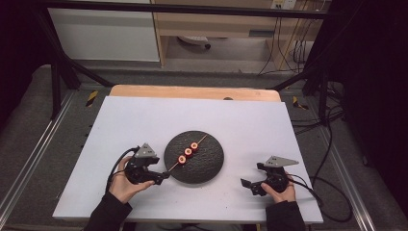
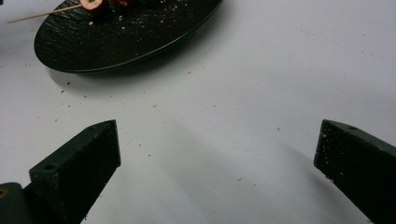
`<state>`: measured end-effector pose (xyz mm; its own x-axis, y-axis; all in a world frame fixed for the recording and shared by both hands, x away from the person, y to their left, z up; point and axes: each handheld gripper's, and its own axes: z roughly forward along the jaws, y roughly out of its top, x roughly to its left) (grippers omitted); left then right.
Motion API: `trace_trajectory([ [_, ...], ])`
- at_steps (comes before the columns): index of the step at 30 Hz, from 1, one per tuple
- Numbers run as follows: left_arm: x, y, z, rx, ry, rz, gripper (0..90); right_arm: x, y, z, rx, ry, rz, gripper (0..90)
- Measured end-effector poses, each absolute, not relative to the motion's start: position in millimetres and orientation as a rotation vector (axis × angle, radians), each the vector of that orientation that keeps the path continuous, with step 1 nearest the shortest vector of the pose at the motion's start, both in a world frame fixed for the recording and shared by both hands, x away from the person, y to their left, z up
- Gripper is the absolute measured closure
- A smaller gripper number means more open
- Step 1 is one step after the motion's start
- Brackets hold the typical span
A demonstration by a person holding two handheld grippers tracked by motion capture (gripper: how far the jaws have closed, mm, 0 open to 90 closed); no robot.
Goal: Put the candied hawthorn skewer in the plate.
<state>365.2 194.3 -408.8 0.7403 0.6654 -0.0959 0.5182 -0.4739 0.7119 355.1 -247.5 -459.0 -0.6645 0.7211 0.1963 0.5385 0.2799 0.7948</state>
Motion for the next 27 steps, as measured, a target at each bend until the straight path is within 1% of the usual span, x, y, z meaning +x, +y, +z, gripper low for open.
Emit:
trace_trajectory([
  [3, 362.0, 207.6, -412.2, 2.175, 0.898, 0.251, 14.8, 355.0, -247.7, -458.7, 1.172, 2.342, 1.33, 0.9],
  [5, 359.1, 216.0, -415.1, 2.161, 0.914, 0.262, 12.6, 355.1, -247.7, -458.8, 1.171, 2.342, 1.33, 0.9],
  [14, 351.3, 248.0, -431.6, 2.116, 0.963, 0.316, 12.2, 355.2, -247.5, -459.3, 1.167, 2.349, 1.325, 0.9],
  [21, 343.3, 261.6, -444.5, 2.095, 0.98, 0.323, 12.3, 354.9, -246.9, -459.6, 1.179, 2.354, 1.321, 0.9],
  [27, 338.4, 269.2, -449.1, 2.09, 0.959, 0.338, 11.5, 354.8, -247.0, -459.5, 1.177, 2.357, 1.319, 0.9],
])
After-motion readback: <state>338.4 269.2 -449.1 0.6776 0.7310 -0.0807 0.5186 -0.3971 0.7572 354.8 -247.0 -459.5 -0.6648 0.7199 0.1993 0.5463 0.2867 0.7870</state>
